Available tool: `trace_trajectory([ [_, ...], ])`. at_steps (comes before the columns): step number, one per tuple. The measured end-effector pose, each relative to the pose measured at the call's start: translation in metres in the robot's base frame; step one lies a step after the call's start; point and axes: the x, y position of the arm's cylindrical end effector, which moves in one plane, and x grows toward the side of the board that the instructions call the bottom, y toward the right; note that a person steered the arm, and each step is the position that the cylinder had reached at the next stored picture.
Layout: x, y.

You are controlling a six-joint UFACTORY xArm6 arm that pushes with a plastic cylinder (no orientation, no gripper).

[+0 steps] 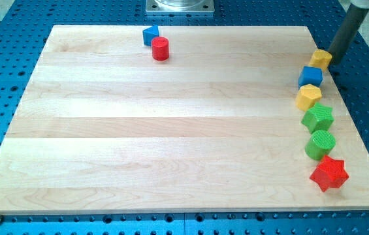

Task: Adjust the blue cube at the top of the yellow hexagon

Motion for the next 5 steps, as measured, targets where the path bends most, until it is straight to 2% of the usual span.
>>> trace_trajectory([
  [1,0.001,-0.006],
  [2,0.01,0.021],
  [3,0.051,0.017],
  [4,0.053,-0.022],
  [5,0.053,-0.023],
])
